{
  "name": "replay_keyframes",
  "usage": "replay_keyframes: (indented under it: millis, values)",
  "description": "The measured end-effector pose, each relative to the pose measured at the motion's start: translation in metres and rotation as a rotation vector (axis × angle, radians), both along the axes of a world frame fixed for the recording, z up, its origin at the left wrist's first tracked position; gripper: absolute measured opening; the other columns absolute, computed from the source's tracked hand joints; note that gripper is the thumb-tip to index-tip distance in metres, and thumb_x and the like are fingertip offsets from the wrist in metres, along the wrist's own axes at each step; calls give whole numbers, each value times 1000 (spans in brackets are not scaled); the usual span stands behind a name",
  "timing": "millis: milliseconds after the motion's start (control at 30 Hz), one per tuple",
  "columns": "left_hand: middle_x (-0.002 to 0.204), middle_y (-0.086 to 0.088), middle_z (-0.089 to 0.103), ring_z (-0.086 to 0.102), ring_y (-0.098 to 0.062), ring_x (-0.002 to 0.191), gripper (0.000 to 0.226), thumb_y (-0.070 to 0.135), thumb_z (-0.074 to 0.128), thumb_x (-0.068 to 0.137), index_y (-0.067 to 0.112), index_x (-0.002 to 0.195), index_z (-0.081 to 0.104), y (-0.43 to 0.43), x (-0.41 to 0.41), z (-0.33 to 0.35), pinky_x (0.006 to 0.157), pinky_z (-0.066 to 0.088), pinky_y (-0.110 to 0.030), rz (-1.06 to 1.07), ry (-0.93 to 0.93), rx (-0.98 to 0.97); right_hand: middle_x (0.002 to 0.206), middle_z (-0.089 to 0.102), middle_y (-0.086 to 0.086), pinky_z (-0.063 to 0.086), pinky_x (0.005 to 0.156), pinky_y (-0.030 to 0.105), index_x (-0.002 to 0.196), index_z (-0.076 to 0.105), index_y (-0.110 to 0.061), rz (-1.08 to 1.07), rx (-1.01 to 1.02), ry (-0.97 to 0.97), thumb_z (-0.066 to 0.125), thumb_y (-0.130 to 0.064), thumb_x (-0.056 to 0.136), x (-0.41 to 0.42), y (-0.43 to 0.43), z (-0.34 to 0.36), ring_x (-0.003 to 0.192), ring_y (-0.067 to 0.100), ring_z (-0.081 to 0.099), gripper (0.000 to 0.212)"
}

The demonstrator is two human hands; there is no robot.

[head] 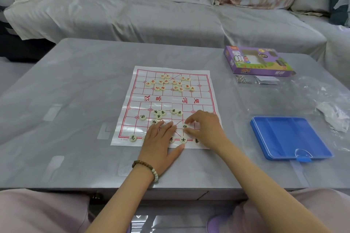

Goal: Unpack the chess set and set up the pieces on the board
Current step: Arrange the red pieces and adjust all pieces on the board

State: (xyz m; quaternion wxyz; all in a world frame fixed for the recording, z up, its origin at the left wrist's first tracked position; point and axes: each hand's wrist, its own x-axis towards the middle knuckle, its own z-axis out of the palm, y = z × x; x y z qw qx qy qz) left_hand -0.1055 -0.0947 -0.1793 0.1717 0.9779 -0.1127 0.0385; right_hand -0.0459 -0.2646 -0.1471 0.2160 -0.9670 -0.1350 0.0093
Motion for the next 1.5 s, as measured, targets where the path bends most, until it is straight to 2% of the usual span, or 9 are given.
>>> replay_keyframes:
  millis: [133,200,300,500,667,1001,1234,1367,1501]
  values:
    - [150,10,25,10,-14,141,79,68,8,76,28,142,29,-4,4,4,111,-5,-26,-15,-21,18,96,61,-9,44,84,24,102,67,-25,-138,159,-9,69,-32,82,11,-33,8,89,5,54,21]
    - [149,8,29,15,-16,140,79,68,8,77,26,141,32,-10,8,6,111,-2,-26,-31,-25,20,95,57,-12,41,78,17,105,66,-26,-164,100,27,67,-34,83,17,-47,7,88,4,53,23]
    - [151,9,24,14,-14,140,76,68,10,81,28,143,27,-18,10,5,113,-2,-26,-47,-4,43,99,59,-11,38,76,16,105,66,-28,-150,45,71,67,-37,83,20,-55,1,89,6,54,24]
    - [153,10,17,10,-11,141,61,60,23,92,29,145,20,-18,10,5,114,-3,-27,-50,27,52,107,62,-7,46,88,28,110,67,-27,-92,1,81,65,-36,85,19,-58,2,97,10,54,27]
    - [152,10,20,14,-12,140,82,67,-2,75,30,144,22,-18,10,5,113,-2,-26,-49,14,65,108,63,-6,47,89,32,111,67,-30,-73,-12,96,65,-37,85,20,-58,2,98,12,54,28]
    - [151,11,24,15,-9,140,83,67,-4,75,30,143,26,-14,9,8,112,-6,-26,-47,-2,59,106,60,-11,44,94,31,116,61,-33,-114,23,41,66,-43,82,17,-53,5,93,4,50,35]
    - [149,9,29,20,-12,139,88,74,-2,74,29,141,32,39,17,31,114,6,-29,28,-18,-32,126,55,-9,29,105,32,121,58,-32,99,33,-28,64,-39,85,23,9,17,119,11,46,37]
    - [146,6,36,27,-15,137,95,79,-4,73,25,138,39,86,14,30,113,13,-32,87,-27,-48,127,55,-7,28,97,27,126,56,-32,209,-78,-46,63,-36,87,38,47,12,118,14,46,40]
    - [145,3,38,30,-18,135,97,79,-5,74,22,139,39,123,3,25,113,18,-36,133,-12,-76,125,57,-6,31,95,30,121,60,-33,233,-148,-36,62,-37,87,45,63,8,113,15,47,34]
